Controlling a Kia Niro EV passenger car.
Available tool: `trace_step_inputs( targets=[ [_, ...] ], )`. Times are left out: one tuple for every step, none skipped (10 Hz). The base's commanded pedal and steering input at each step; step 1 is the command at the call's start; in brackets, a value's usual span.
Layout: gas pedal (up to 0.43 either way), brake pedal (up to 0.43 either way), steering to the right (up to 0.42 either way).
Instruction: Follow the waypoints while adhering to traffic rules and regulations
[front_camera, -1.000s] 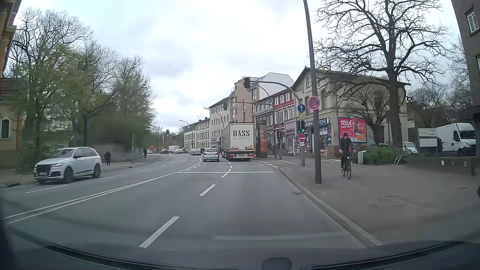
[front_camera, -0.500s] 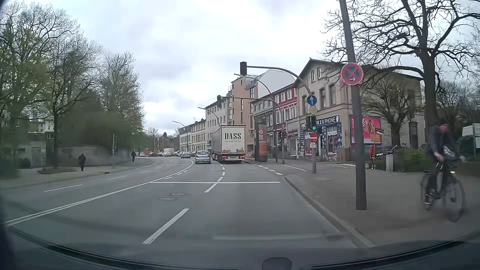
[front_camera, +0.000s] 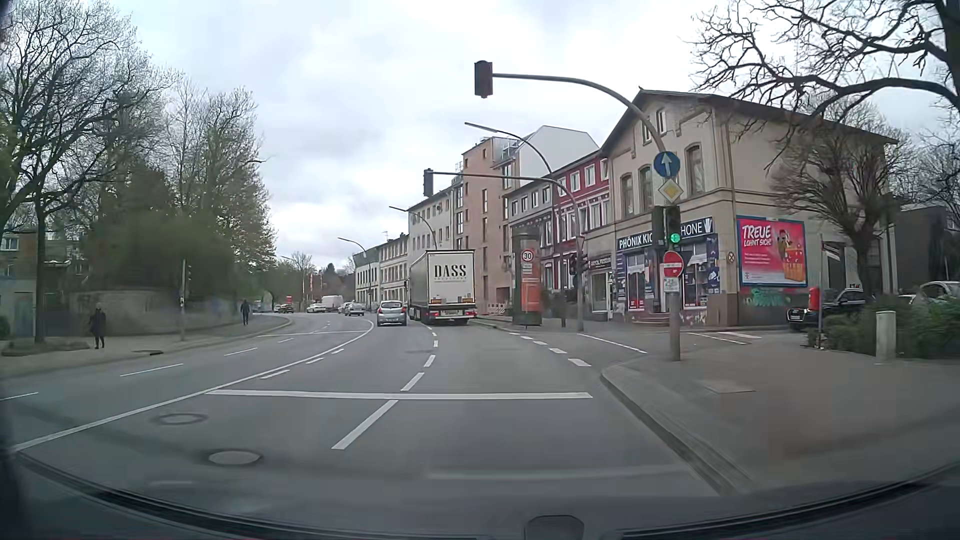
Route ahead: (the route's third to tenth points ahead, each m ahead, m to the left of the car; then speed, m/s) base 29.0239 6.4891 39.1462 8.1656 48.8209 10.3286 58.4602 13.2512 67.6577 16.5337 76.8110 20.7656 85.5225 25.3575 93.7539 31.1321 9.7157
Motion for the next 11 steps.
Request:
trace_step_inputs(
  targets=[
    [0.177,0.000,-0.010],
    [0.177,0.000,-0.013],
    [0.177,0.000,-0.017],
    [0.177,0.000,-0.023],
    [0.177,0.000,-0.027],
    [0.177,0.000,-0.029],
    [0.189,0.000,-0.029],
    [0.177,0.000,-0.029],
    [0.177,0.000,-0.029],
    [0.169,0.000,-0.029],
    [0.169,0.000,-0.029]
  ],
)
